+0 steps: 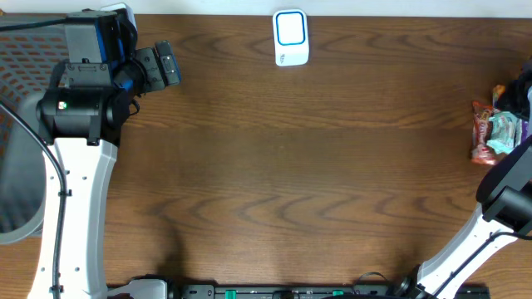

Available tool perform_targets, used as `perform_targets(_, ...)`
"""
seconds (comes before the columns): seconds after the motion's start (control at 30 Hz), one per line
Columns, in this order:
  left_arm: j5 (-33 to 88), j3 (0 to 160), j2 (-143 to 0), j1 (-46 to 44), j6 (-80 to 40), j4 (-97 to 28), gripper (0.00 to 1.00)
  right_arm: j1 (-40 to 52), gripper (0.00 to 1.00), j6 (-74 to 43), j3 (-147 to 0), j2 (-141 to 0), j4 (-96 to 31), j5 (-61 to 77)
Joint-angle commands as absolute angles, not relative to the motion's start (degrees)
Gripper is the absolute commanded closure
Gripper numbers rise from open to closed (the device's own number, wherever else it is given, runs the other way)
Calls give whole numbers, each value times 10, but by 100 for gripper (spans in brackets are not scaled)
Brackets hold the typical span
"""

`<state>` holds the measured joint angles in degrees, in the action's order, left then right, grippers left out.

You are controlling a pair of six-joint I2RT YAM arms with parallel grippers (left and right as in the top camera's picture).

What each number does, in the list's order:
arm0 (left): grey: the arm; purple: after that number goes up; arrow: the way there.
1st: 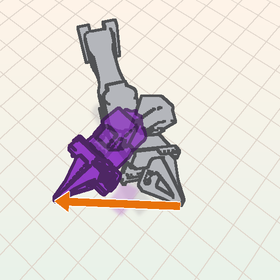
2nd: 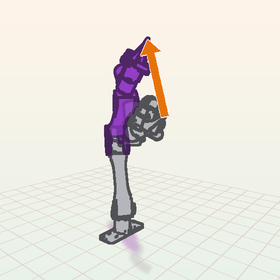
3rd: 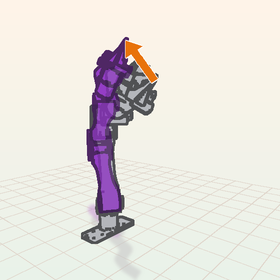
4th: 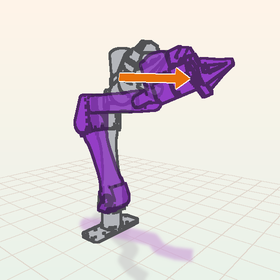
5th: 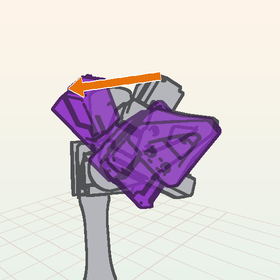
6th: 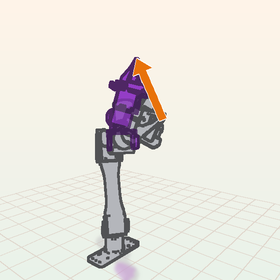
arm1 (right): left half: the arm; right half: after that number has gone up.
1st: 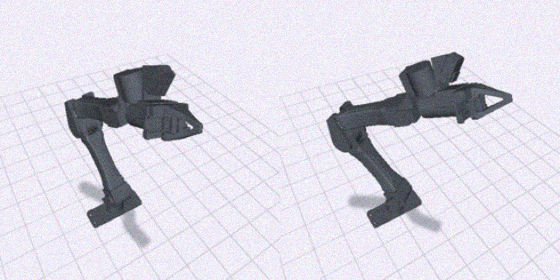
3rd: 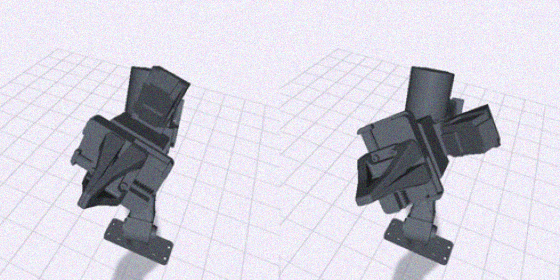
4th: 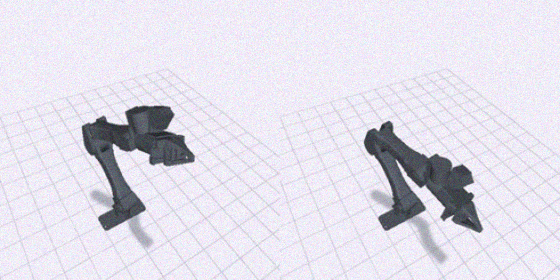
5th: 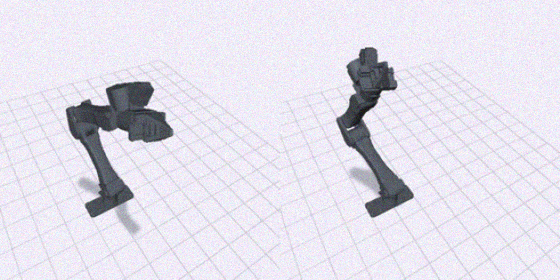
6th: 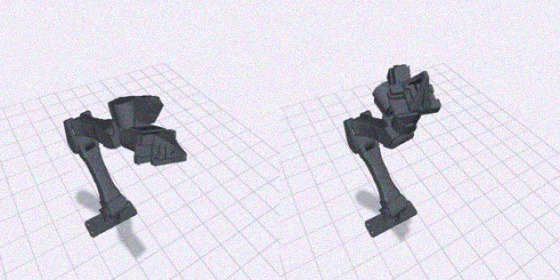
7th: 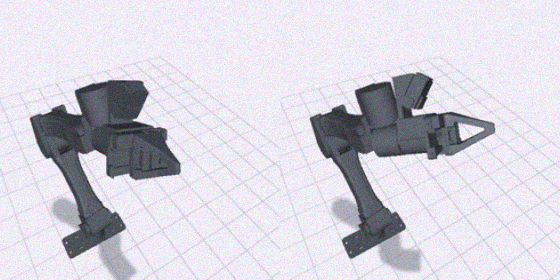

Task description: Scan the item barcode

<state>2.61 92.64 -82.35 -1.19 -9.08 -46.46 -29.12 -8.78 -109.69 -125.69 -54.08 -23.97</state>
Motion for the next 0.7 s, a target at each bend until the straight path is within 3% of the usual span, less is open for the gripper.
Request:
perform_targets(0.0, 19, 932, -827, -10, -93, -465, 2, -290, 1, -109, -1099, -1235, -557, -244)
perform_targets(0.23, 19, 932, -827, -10, -93, -465, 2, -280, 1, -156, -1099, -1152, -586, -228)
perform_targets(0.53, 19, 932, -827, -10, -93, -465, 2, -251, 1, -158, -1099, -1002, -606, 59)
perform_targets(0.67, 19, 932, -827, -10, -93, -465, 2, -209, 1, -159, -1099, -962, -646, 92)
